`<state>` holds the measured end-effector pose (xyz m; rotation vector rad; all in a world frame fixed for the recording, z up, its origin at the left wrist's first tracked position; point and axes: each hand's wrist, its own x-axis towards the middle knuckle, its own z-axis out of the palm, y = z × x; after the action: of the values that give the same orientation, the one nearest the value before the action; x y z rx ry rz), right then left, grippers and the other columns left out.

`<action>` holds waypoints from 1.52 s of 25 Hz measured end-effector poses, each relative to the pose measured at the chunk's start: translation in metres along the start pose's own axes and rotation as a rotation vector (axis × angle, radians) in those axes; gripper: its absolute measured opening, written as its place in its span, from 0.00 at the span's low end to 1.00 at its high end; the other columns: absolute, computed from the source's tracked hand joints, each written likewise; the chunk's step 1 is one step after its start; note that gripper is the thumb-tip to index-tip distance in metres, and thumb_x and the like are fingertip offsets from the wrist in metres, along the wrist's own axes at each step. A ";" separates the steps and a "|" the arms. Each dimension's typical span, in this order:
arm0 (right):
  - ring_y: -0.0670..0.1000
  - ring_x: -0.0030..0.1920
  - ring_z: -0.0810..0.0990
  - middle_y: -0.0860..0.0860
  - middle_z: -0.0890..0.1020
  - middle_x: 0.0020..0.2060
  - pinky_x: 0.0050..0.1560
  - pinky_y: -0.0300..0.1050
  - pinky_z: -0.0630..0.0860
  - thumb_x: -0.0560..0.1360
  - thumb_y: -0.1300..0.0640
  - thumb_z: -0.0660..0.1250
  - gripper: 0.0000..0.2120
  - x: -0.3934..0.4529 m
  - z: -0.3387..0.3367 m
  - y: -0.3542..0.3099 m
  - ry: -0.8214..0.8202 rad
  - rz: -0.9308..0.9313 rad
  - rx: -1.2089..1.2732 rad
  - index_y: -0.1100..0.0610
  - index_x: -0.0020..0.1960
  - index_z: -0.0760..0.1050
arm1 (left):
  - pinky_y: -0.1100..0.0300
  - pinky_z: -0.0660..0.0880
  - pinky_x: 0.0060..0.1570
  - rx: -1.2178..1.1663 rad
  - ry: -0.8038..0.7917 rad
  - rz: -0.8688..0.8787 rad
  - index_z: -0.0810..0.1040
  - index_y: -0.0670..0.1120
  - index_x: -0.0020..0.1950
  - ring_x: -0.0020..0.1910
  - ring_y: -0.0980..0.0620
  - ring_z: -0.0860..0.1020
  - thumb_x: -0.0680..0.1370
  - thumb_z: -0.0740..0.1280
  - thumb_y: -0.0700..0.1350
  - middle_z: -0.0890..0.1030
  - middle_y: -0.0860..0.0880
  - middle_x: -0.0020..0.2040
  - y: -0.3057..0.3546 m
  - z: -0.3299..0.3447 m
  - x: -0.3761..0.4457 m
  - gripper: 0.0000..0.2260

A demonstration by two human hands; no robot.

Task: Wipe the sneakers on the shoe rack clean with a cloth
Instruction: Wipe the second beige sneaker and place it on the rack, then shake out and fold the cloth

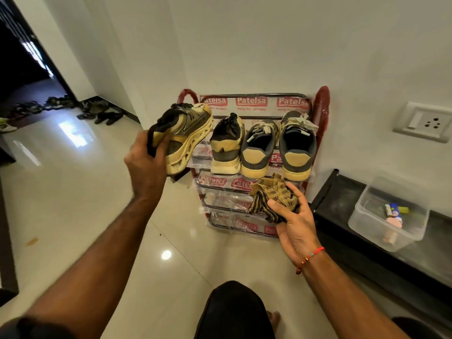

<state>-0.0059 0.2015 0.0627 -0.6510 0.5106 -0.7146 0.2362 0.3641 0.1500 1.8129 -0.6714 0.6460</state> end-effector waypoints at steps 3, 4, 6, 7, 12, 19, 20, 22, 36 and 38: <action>0.55 0.60 0.83 0.55 0.84 0.58 0.47 0.48 0.83 0.65 0.71 0.73 0.36 0.007 0.001 0.005 -0.002 -0.006 -0.010 0.52 0.70 0.73 | 0.52 0.80 0.45 0.041 0.003 -0.006 0.78 0.44 0.55 0.45 0.52 0.79 0.81 0.69 0.49 0.82 0.48 0.47 -0.028 0.055 0.014 0.09; 0.55 0.60 0.83 0.55 0.84 0.58 0.48 0.49 0.83 0.65 0.71 0.73 0.36 0.009 0.001 0.007 -0.001 -0.004 -0.021 0.52 0.70 0.73 | 0.51 0.80 0.46 0.054 0.001 -0.018 0.78 0.44 0.56 0.47 0.51 0.79 0.81 0.69 0.48 0.82 0.48 0.49 -0.037 0.072 0.015 0.09; 0.55 0.59 0.83 0.54 0.85 0.57 0.49 0.49 0.83 0.65 0.71 0.73 0.36 0.011 -0.002 0.011 0.003 0.001 -0.052 0.52 0.70 0.72 | 0.50 0.80 0.49 0.082 -0.009 -0.050 0.78 0.44 0.58 0.50 0.50 0.79 0.81 0.68 0.47 0.82 0.47 0.52 -0.052 0.102 0.016 0.09; 0.55 0.59 0.83 0.54 0.85 0.57 0.50 0.49 0.83 0.64 0.71 0.73 0.36 0.012 -0.004 0.012 0.004 0.002 -0.058 0.52 0.70 0.72 | 0.50 0.80 0.51 0.097 -0.018 -0.066 0.78 0.45 0.60 0.52 0.48 0.79 0.81 0.68 0.47 0.82 0.46 0.54 -0.061 0.116 0.016 0.10; 0.59 0.60 0.82 0.55 0.84 0.58 0.46 0.50 0.82 0.65 0.69 0.75 0.36 0.021 -0.014 0.011 0.033 -0.014 -0.088 0.50 0.69 0.73 | 0.40 0.76 0.61 0.127 -0.072 -0.196 0.77 0.43 0.63 0.60 0.41 0.77 0.80 0.68 0.44 0.77 0.42 0.64 -0.082 0.166 0.006 0.13; 0.58 0.60 0.83 0.56 0.84 0.58 0.52 0.54 0.83 0.64 0.70 0.74 0.36 0.016 -0.014 0.006 0.034 -0.022 -0.043 0.52 0.69 0.73 | 0.26 0.52 0.73 0.096 -0.395 -0.264 0.48 0.54 0.81 0.79 0.34 0.57 0.75 0.69 0.46 0.55 0.42 0.82 -0.085 0.138 -0.001 0.41; 0.57 0.60 0.83 0.56 0.84 0.59 0.51 0.53 0.83 0.65 0.69 0.74 0.35 0.015 -0.015 0.004 0.036 -0.016 -0.026 0.53 0.70 0.73 | 0.27 0.49 0.74 0.145 -0.379 -0.286 0.49 0.54 0.82 0.80 0.33 0.52 0.73 0.69 0.45 0.49 0.41 0.83 -0.076 0.130 -0.003 0.42; 0.58 0.60 0.83 0.57 0.83 0.60 0.51 0.53 0.82 0.69 0.69 0.73 0.31 0.011 -0.019 -0.001 0.045 -0.004 -0.002 0.53 0.69 0.73 | 0.32 0.52 0.75 0.224 -0.243 -0.215 0.57 0.52 0.80 0.80 0.35 0.50 0.71 0.68 0.43 0.47 0.41 0.83 -0.044 0.112 -0.022 0.39; 0.50 0.55 0.83 0.47 0.87 0.48 0.56 0.50 0.80 0.80 0.49 0.66 0.08 -0.067 -0.117 -0.113 0.296 -0.275 -0.692 0.49 0.52 0.84 | 0.54 0.81 0.54 -0.319 -0.963 -0.282 0.84 0.50 0.53 0.50 0.57 0.83 0.78 0.72 0.48 0.86 0.54 0.49 0.170 0.127 -0.185 0.05; 0.53 0.54 0.84 0.52 0.87 0.48 0.55 0.55 0.80 0.81 0.49 0.65 0.11 -0.077 -0.135 -0.123 0.358 -0.194 -0.562 0.52 0.51 0.84 | 0.49 0.82 0.52 -0.434 -1.028 -0.246 0.84 0.49 0.50 0.49 0.54 0.84 0.78 0.73 0.46 0.86 0.52 0.46 0.191 0.128 -0.202 0.02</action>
<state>-0.1931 0.1381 0.0708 -1.1158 1.0072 -0.8841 -0.0247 0.2158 0.0914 1.6839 -1.1122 -0.6307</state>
